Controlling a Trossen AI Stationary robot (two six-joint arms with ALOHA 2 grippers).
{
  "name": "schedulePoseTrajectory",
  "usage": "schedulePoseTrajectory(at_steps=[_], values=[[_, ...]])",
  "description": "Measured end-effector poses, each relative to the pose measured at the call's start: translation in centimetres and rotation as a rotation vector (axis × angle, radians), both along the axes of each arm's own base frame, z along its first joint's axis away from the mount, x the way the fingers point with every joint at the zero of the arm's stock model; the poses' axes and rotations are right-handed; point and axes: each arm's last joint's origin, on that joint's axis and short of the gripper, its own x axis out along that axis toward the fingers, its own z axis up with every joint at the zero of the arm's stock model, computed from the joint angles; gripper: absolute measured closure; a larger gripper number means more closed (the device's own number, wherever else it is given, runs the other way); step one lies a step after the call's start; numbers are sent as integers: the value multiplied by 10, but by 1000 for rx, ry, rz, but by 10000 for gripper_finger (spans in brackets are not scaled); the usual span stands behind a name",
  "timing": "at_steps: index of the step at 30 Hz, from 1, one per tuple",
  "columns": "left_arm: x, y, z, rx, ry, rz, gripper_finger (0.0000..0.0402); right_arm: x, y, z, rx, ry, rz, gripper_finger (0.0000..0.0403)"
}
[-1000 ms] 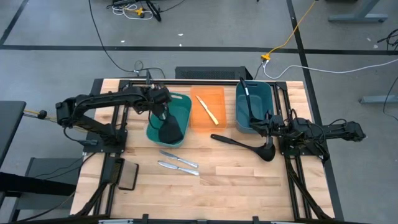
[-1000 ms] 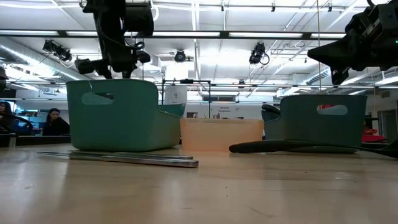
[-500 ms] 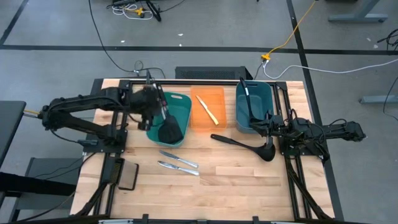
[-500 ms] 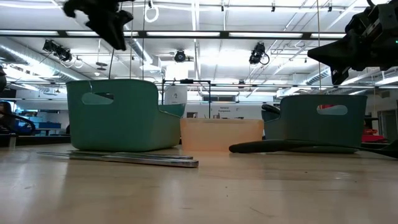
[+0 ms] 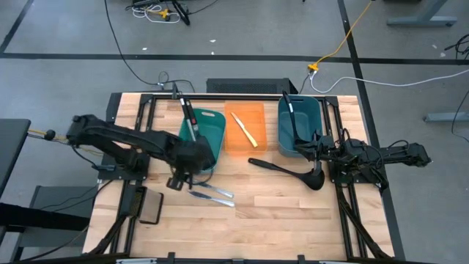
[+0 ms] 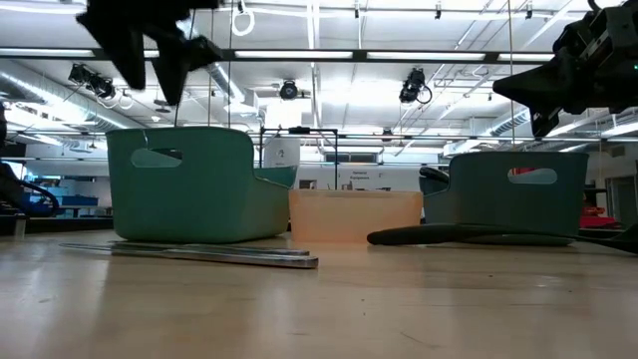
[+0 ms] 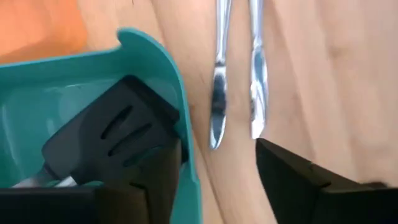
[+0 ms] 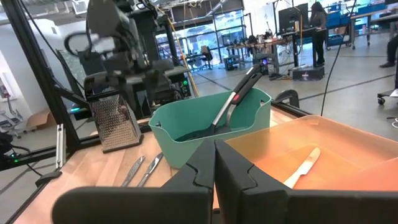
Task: Pick & Place Kitchen Items
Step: Adjust the green bin
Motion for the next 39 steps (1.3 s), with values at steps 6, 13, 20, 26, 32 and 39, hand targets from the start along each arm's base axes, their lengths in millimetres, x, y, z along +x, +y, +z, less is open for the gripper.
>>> schedulePoseTrajectory(at_steps=[6,13,20,26,32,39], values=[[24,9,-25,23,57,45,146,0,0,0,0,5,0,396],[42,30,-51,16,131,124,172,1,0,-3,1,29,1,396],[47,51,-56,2,130,224,267,1,0,-3,0,35,3,396],[46,65,-56,-34,138,284,377,1,0,-3,0,36,3,396],[48,72,-56,-52,110,293,383,1,0,-3,0,36,4,396],[48,79,-55,-52,100,310,393,1,0,-3,0,36,4,396]])
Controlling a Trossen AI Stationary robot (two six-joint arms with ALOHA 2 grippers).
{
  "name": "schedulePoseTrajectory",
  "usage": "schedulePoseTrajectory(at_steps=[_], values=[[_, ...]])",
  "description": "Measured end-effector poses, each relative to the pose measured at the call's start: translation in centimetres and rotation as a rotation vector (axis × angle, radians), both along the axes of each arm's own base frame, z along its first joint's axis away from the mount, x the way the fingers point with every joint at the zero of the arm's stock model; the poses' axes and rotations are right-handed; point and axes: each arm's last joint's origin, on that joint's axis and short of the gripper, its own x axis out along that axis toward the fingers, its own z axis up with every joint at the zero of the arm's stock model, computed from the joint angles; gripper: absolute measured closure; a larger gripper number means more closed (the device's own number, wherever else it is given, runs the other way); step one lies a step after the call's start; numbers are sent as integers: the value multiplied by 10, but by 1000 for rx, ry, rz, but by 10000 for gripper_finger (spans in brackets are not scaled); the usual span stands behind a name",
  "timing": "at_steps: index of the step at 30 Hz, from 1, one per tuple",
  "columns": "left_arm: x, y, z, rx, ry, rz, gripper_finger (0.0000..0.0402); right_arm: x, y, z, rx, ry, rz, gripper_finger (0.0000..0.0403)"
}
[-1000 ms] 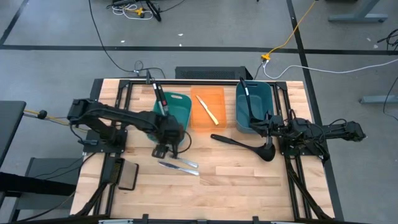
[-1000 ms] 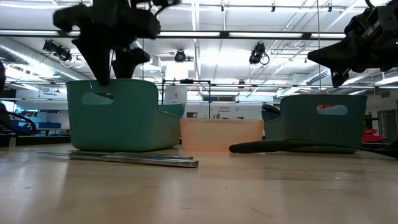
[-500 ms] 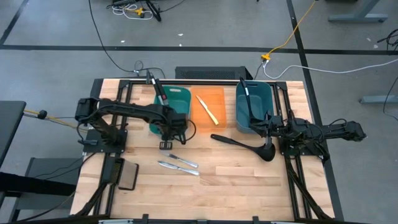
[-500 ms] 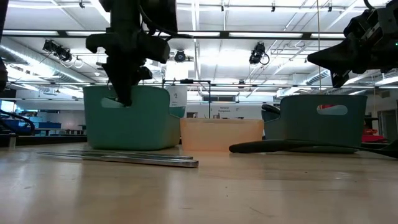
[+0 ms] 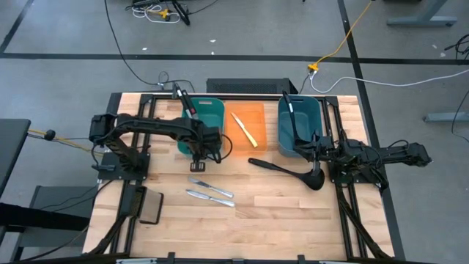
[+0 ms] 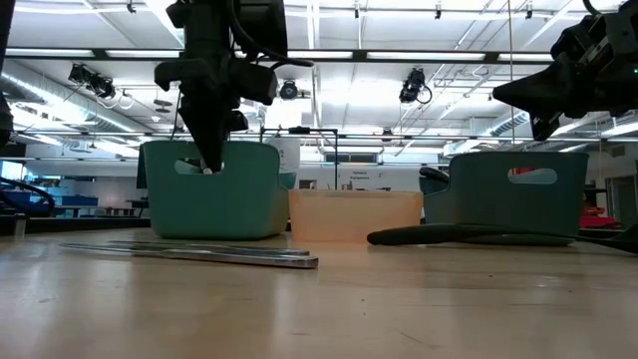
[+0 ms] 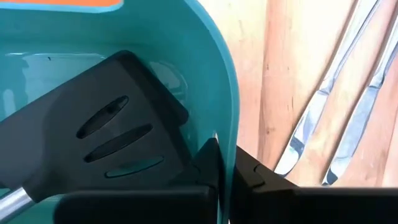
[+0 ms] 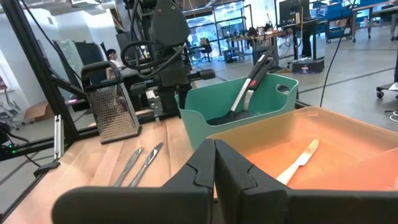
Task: Pick & Place Kitchen Items
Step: Adjust the green bin, then put the bottom silver knife into the orange bin
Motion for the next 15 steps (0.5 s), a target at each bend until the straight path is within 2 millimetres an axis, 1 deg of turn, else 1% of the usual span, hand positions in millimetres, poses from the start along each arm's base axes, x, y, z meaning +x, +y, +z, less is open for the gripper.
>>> schedulePoseTrajectory(at_steps=[3,5,8,12,15], values=[[0,0,0,0,0,1,391,0,0,0,0,0,0,396],[0,0,0,5,0,1,377,0,0,0,0,0,0,396],[0,0,0,3,5,0,340,0,0,0,0,0,0,396],[-4,-1,0,-1,38,-3,279,0,0,0,0,-1,-1,396],[-7,-5,5,-30,82,-27,232,0,0,0,0,-1,-1,396]])
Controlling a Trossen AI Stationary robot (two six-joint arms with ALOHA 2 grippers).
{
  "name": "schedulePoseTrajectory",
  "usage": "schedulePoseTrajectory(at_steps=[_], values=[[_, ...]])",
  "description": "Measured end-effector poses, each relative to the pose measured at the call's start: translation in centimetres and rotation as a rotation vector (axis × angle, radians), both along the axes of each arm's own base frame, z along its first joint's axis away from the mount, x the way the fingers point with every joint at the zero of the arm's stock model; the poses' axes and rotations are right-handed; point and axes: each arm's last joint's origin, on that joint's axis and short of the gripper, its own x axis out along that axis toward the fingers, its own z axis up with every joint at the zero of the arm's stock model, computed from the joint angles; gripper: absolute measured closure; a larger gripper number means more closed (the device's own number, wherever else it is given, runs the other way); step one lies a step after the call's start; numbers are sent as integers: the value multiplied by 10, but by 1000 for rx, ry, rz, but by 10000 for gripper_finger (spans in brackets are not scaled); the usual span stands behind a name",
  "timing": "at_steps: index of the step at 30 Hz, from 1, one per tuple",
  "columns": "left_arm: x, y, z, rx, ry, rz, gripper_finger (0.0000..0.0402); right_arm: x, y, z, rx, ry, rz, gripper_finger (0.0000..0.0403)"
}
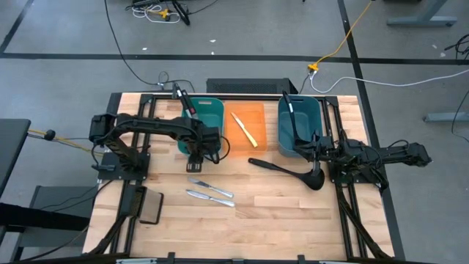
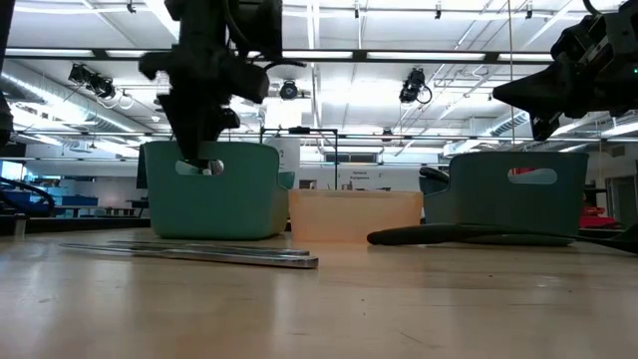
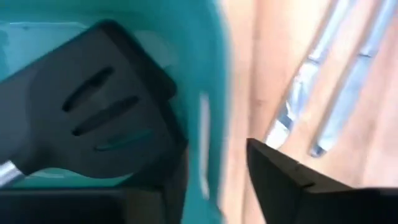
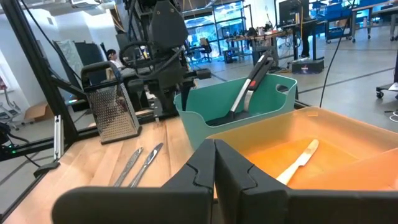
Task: Pick & Place Kitchen Items
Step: Put the bottom silver knife into the orange bin
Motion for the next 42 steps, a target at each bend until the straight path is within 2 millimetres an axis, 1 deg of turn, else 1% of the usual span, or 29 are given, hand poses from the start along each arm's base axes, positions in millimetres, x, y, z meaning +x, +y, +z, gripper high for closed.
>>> schedulePoseTrajectory(at_steps=[3,5,7,9,11,13,14,16,20,21,23,25,27,30,32,34,35,37,39,42], values=[[-1,-6,11,-39,22,4,196,0,0,0,0,0,0,396],[-5,-12,21,-43,10,15,182,0,0,0,0,0,0,396],[-11,-24,34,-42,-51,-21,178,0,0,0,0,-1,0,396],[-19,-40,48,-46,-147,-85,184,0,0,0,0,0,1,396],[-28,-57,60,-68,-291,-109,200,0,0,0,0,0,3,396],[-36,-74,64,-71,-431,-86,226,0,1,0,0,0,10,396],[-39,-82,63,-64,-484,-79,243,0,1,0,0,0,14,396],[-46,-97,52,-43,-545,-95,283,1,3,1,1,-11,28,396],[-62,-124,38,-55,-784,-148,378,6,6,4,23,-37,62,396],[-67,-128,36,-69,-850,-159,388,8,7,5,24,-42,77,396],[-80,-132,35,-81,-965,-172,391,13,11,8,28,-54,105,396],[-94,-129,42,-72,-1046,-176,392,19,16,13,28,-22,125,396],[-109,-120,52,-56,-1097,-159,396,28,21,24,25,6,131,396],[-136,-99,68,-19,-1198,-137,396,45,31,45,-22,37,143,396],[-154,-86,70,-16,-1255,-104,397,59,39,58,-60,58,153,396],[-169,-74,63,6,-1298,-41,398,76,48,70,-87,87,162,396],[-176,-69,59,17,-1316,2,398,85,52,73,-105,121,159,396],[-187,-60,44,46,-1324,61,398,107,60,77,-131,210,158,396],[-195,-55,29,23,-1338,110,398,130,69,79,-153,320,168,396],[-202,-51,11,18,-1357,199,398,170,84,81,-157,456,197,396]])
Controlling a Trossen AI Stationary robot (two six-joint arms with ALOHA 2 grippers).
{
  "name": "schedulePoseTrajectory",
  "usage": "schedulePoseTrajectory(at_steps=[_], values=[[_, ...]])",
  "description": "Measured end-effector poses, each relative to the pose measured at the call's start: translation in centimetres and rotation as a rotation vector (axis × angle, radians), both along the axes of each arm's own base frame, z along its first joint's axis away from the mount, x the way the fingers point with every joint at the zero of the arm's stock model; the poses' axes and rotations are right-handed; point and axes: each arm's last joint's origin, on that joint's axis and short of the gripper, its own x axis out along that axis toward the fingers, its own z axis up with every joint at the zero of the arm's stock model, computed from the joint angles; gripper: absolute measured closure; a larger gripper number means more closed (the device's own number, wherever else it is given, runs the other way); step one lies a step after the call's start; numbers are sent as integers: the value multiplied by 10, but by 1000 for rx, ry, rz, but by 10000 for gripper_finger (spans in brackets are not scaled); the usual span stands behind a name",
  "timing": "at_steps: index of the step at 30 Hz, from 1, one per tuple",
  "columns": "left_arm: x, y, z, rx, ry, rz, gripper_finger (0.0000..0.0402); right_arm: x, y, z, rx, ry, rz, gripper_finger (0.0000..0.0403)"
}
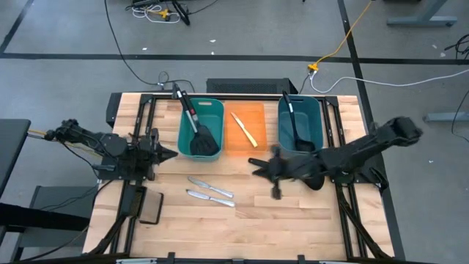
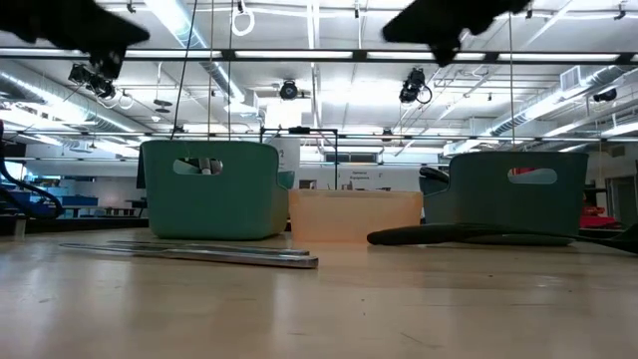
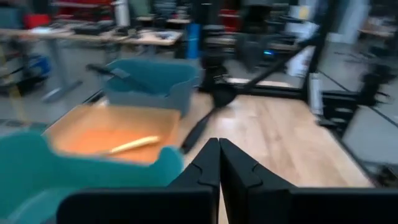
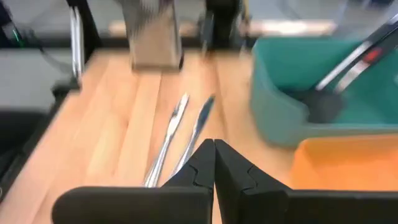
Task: Pick & Place Kitchen Items
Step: Put the bottom silver knife into the orange bin
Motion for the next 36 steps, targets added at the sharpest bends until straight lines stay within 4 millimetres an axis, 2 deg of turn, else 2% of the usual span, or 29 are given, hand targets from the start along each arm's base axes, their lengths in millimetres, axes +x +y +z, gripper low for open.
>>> schedulePoseTrajectory(at_steps=[5,9,13,17,24,31,36], values=[[-1,2,-20,-17,7,47,387,65,23,-6,74,183,14,391],[0,0,-30,-40,30,18,382,105,39,-21,86,279,48,352],[1,-2,-35,-43,46,-29,384,138,51,-38,62,303,102,295],[1,-2,-33,-58,31,-47,391,162,60,-60,34,335,114,256],[2,-3,-33,-73,31,-87,393,177,61,-87,13,401,93,251],[2,-4,-32,-63,25,-107,385,176,59,-94,-4,429,51,268],[2,-4,-32,-64,23,-108,384,175,58,-95,-7,445,48,261]])
